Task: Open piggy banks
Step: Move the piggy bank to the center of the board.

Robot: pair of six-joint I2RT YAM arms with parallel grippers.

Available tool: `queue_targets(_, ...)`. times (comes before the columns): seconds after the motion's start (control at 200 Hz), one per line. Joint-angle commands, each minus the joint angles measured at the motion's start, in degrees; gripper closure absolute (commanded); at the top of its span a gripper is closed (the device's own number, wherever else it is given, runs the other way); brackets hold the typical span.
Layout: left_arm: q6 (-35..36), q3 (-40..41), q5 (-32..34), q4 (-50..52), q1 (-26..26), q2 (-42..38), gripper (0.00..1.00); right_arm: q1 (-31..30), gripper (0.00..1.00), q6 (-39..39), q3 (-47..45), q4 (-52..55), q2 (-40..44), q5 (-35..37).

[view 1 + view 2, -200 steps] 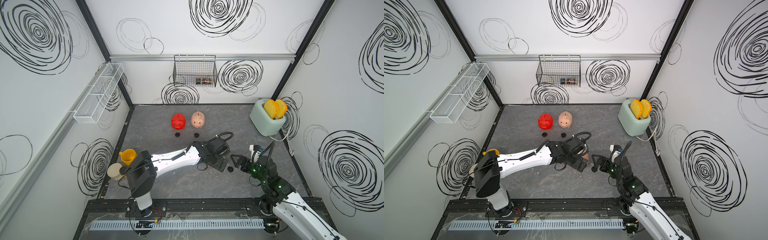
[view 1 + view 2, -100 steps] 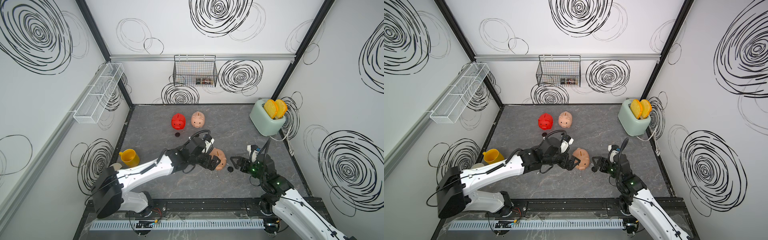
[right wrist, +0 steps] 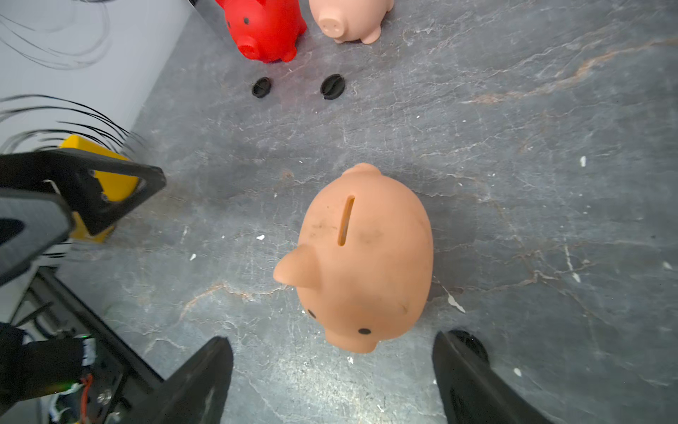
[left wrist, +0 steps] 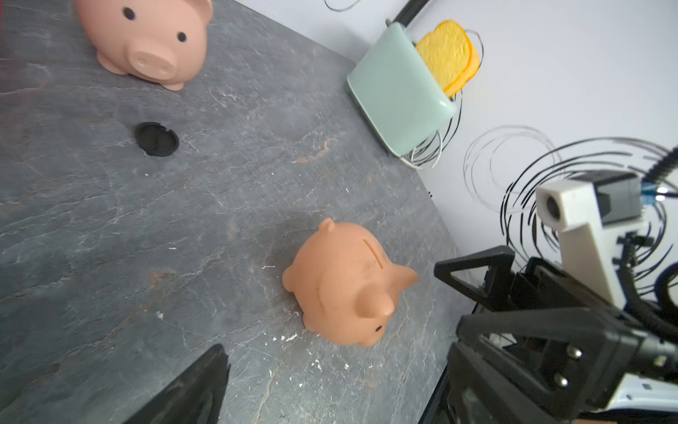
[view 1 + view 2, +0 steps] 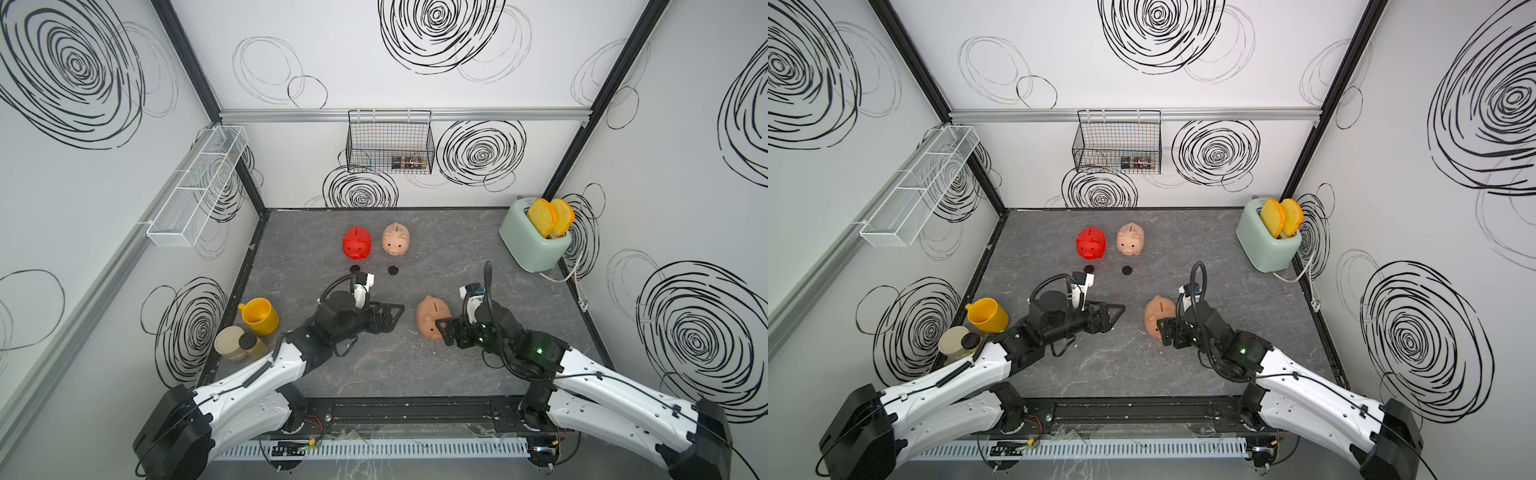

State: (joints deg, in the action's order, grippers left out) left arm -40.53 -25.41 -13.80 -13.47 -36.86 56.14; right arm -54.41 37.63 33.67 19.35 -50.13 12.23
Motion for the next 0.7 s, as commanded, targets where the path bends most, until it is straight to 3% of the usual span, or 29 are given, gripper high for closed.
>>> queue_targets(0.0,-3.35,0.66,-3.51,-7.91,2.37,-1.11,0.04,-3.09,0.03,2.40,4.13,5.14,-5.38,8.72)
queue_targets(0.295,-1.51,3.04,-8.28,-8.24,6.93,-2.55,0.04,-3.70,0.02,9.34,12.43,7.38,-15.65,11.88)
queue_targets(0.455,1.66,5.46,-6.68,-8.40,7.06,-4.69,0.04,-1.30,0.02,10.49,17.10,11.21,-20.19,9.35)
queue_targets(0.695,0.11,9.45,-8.04,-14.76,6.37,-4.03,0.04,-1.49,0.02,12.47,22.73,17.46,-27.68,8.70)
